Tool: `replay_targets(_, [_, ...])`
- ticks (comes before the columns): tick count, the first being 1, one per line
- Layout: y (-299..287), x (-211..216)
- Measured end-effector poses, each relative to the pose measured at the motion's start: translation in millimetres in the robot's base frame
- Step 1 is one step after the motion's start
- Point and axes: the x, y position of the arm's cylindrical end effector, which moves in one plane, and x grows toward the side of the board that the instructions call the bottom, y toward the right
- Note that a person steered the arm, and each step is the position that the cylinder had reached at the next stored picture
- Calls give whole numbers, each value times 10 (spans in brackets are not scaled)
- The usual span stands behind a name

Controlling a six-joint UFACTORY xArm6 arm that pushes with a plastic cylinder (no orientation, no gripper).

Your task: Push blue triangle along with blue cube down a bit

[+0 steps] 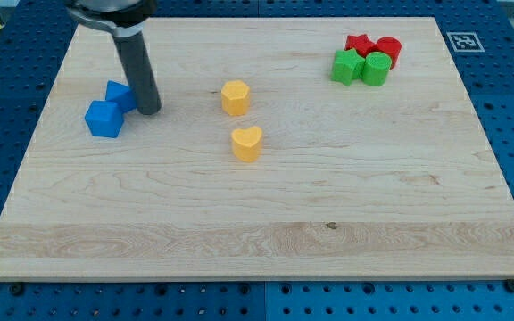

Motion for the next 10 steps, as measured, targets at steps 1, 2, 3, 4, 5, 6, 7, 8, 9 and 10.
replay_targets(1, [-32, -8])
replay_targets(2, [-44, -127])
replay_targets(3, [-77, -193])
replay_targets(4, [-71, -236])
replay_targets(5, [-85, -383])
replay_targets(6, [-222, -383])
replay_targets(7, [-264, -403])
replay_targets(8, [-258, -587])
replay_targets(9, [-320, -693])
replay_targets(10, [-608, -692])
